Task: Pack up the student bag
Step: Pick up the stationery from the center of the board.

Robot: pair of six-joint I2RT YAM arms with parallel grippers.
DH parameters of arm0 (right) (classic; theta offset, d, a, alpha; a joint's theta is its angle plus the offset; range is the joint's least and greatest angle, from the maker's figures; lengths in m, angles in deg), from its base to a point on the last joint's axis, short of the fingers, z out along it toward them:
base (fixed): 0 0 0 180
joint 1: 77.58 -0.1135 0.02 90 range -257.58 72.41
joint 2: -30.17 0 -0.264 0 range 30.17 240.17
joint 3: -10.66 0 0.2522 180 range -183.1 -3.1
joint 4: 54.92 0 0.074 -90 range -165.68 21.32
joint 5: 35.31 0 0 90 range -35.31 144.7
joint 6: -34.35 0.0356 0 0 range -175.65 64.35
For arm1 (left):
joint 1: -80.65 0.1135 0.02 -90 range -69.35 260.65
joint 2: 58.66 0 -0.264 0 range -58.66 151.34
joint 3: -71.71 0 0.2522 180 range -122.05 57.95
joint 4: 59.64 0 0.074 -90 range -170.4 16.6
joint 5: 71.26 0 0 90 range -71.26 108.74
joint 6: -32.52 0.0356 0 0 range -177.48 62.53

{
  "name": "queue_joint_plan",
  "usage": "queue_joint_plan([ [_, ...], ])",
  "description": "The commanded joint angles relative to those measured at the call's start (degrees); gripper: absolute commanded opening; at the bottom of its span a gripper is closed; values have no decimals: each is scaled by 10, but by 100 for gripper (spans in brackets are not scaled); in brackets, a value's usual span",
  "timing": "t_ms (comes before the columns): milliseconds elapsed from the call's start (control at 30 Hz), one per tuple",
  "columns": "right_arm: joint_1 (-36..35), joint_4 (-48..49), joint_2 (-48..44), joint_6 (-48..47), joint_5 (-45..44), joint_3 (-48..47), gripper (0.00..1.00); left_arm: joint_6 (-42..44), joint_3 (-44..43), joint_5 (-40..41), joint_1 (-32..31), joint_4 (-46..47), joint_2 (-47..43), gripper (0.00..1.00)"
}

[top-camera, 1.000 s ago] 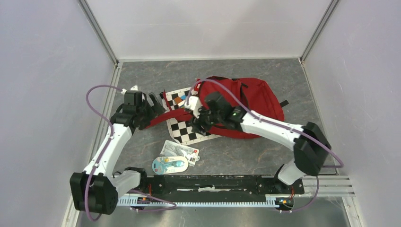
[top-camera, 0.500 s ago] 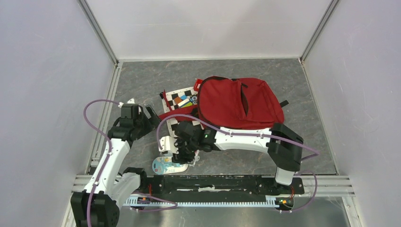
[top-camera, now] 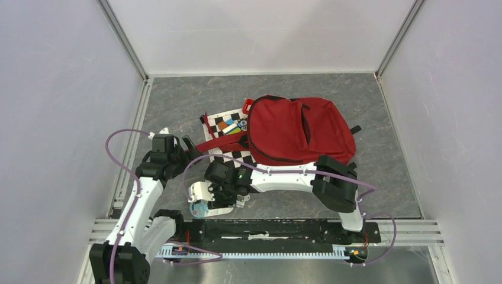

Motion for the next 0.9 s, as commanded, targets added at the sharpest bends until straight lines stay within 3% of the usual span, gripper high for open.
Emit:
queue_joint_plan([
  [0, -6, -19, 3, -2, -8, -12, 48, -5, 3, 7, 3, 16, -8, 100],
  [267, -12, -7, 7, 12, -11, 3, 53, -4, 4, 7, 3, 20, -9, 100],
  [433, -12, 1, 20, 29, -11, -3, 51, -4, 8, 1, 4, 21, -10, 100],
  [867, -11, 12, 40, 56, -57, -3, 34, -15, 23, 1, 4, 21, -29, 100],
])
